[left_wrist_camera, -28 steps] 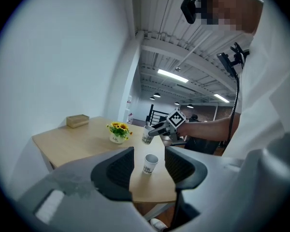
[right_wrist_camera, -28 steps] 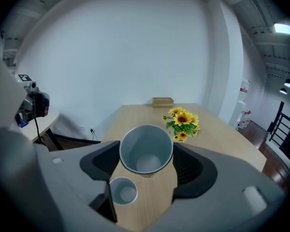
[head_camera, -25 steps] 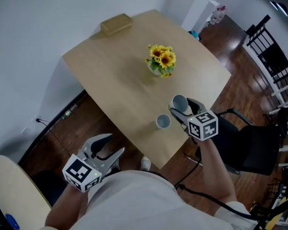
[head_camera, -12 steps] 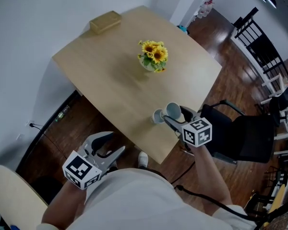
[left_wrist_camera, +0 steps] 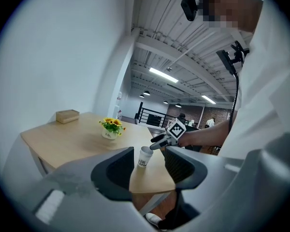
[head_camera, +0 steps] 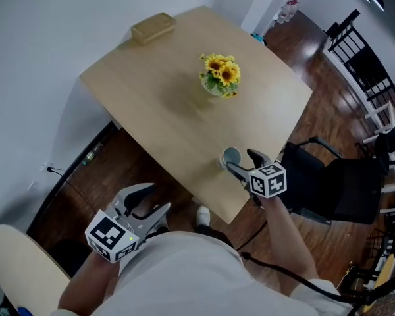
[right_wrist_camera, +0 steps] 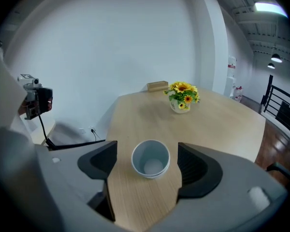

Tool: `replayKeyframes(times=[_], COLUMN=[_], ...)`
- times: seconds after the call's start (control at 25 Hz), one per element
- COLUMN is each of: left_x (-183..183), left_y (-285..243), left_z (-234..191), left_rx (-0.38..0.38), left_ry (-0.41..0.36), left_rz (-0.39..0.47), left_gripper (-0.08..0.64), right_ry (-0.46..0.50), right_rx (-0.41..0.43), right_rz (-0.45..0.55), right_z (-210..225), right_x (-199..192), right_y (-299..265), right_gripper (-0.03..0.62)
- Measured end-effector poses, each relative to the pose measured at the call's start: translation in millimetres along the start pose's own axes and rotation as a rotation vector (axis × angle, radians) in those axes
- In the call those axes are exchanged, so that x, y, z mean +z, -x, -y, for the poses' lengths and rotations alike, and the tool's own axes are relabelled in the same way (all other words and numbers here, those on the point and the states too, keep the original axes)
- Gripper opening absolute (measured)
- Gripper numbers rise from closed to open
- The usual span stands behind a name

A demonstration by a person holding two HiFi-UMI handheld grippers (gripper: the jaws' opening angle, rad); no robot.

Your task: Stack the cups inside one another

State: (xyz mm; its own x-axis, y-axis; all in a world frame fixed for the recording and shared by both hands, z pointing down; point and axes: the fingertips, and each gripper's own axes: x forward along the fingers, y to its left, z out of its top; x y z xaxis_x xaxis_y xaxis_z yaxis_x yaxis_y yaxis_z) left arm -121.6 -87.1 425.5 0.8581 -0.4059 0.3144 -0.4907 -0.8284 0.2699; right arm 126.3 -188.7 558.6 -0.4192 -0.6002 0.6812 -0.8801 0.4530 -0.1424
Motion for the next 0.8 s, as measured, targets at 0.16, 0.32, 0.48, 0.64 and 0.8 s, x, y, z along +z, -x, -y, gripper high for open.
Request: replayKeyframes(times=[0.16,0.32,0.48,0.64,0.8], left_x=[-4.2,-17.5,-32.6,-30.2,-26.0], left_y=[8.2,7.5,-4.1,-12.3,-15.9], left_z=[-2.2,-6.3,-1.1,15.6,48.2], left_rx=[-0.027,-0.081,-0.162,-0.184,-0.193], left_ry=[0.004,0.025,0.027,0.001,-0.038], left_rz=[-0.011,-0.022,-0.037,-0.021,-0.024], left_gripper=[0.212,0.212,0.212,0.212,0.212], right_ry=[-0.025,-0.049,-0.05,-0.045,-0.03], right_rx=[-0.035,-0.061,-0.059,-0.04,-0.014], right_rz=[0.039,0.063,0.05,0.042,0.066], right_z=[-7.2,-29.2,-58.7,-85.0,-109.0], right_x=[7.5,2.8,-19.1,-45.7,-69.2], right_y=[21.6,56.4,85.5,111.6,149.8], right_gripper=[0.391,0.391,0.394,0.396,0.397])
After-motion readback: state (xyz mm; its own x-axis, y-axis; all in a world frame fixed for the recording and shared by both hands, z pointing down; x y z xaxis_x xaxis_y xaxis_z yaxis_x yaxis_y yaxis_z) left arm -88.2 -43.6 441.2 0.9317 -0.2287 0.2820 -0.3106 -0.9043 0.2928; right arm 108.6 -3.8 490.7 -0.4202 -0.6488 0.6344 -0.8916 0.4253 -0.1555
